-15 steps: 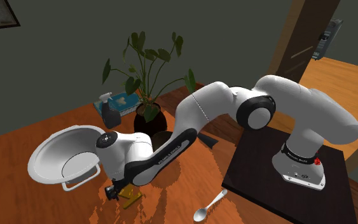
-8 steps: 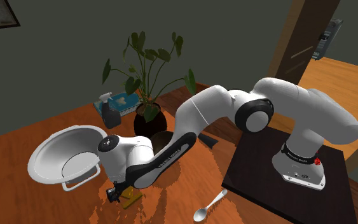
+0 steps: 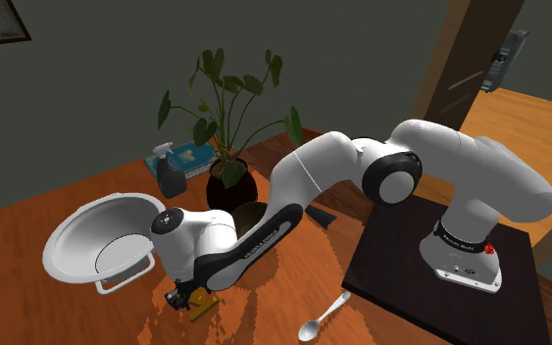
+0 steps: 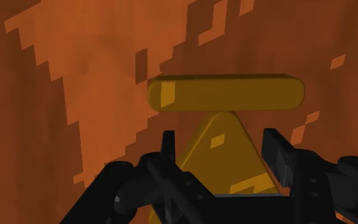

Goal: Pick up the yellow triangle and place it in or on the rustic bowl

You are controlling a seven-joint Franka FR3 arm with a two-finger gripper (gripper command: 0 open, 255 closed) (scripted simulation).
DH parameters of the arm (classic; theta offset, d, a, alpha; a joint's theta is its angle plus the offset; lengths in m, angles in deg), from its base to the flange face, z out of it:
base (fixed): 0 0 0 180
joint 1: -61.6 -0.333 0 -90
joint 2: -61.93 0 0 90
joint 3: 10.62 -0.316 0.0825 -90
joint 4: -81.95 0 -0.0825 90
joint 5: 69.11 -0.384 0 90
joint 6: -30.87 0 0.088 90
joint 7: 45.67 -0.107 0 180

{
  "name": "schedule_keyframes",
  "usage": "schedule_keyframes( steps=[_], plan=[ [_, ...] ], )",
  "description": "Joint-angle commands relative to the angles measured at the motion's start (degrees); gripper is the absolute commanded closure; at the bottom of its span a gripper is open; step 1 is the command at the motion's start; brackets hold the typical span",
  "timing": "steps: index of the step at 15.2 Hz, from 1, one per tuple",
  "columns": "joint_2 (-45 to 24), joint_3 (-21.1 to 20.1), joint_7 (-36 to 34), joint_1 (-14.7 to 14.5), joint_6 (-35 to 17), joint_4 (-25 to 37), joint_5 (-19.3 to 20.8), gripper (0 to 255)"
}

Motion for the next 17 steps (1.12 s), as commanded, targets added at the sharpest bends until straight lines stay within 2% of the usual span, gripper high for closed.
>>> schedule_keyframes(
  steps=[1, 17],
  plan=[
    [0.0, 0.0, 0.0, 0.0, 0.0, 0.01, 0.0, 255],
    [5.44, -0.77, -0.11, 0.57, 3.1, -2.39, -0.54, 255]
  ],
)
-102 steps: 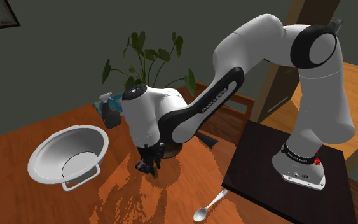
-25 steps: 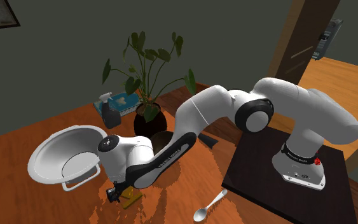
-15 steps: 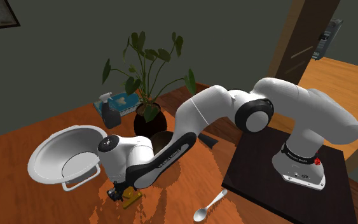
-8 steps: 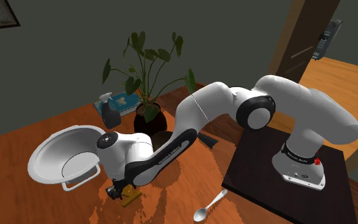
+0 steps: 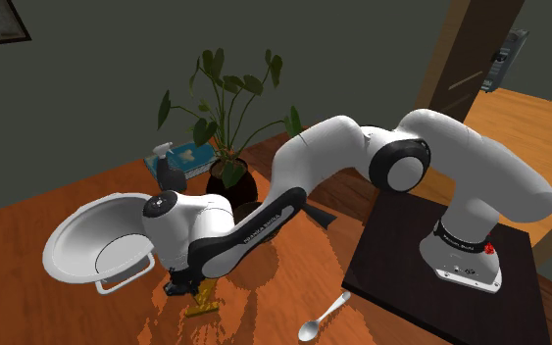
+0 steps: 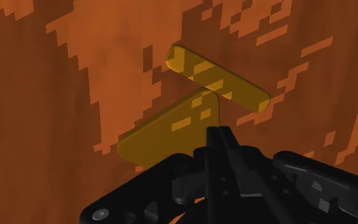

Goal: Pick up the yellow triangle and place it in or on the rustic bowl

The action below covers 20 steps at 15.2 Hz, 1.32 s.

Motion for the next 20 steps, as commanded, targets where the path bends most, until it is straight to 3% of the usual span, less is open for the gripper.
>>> schedule_keyframes(
  steps=[1, 4, 12, 19, 20],
  plan=[
    [-0.02, 0.0, 0.0, 0.0, 0.0, -0.01, 0.0, 0],
    [1.29, -0.34, -2.57, -1.48, -2.9, -4.07, 0.28, 0],
    [-3.19, 0.33, -2.56, -2.12, -5.2, -1.81, 0.76, 0],
    [-3.21, 0.33, -2.56, -2.12, -5.18, -1.77, 0.76, 0],
    [-3.21, 0.33, -2.56, -2.12, -5.18, -1.77, 0.76, 255]
  ],
)
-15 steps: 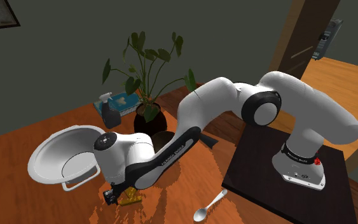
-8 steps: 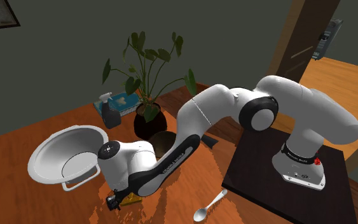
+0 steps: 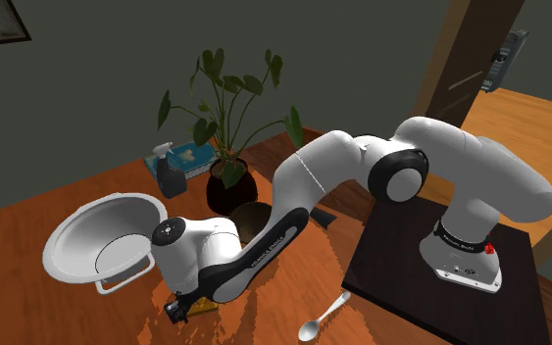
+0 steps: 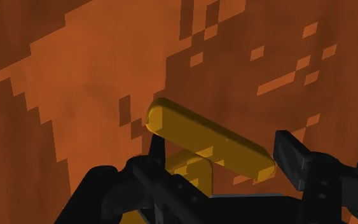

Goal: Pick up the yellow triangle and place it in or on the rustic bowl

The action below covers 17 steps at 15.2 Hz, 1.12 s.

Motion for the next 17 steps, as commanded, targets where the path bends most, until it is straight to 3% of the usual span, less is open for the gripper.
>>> schedule_keyframes(
  steps=[1, 9, 17],
  plan=[
    [-0.08, 0.0, 0.0, -0.01, -0.01, -0.05, -0.01, 255],
    [-0.08, 0.0, 0.0, -0.01, -0.01, -0.05, -0.01, 255],
    [4.56, -0.71, -0.02, 0.62, 2.49, -2.27, -0.51, 255]
  ],
)
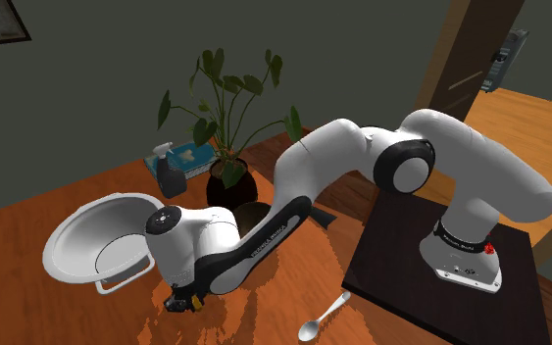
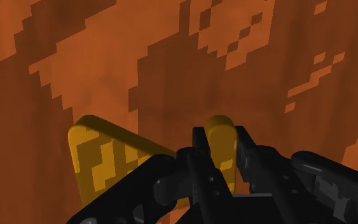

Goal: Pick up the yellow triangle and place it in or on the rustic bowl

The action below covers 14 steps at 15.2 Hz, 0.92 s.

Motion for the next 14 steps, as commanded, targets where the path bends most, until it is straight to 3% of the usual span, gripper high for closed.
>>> schedule_keyframes(
  steps=[1, 14],
  plan=[
    [1.21, -0.18, 0.04, 0.21, 0.64, -0.59, -0.14, 255],
    [7.05, -1.23, 0.39, 0.78, 6.17, -0.91, -1.16, 255]
  ],
)
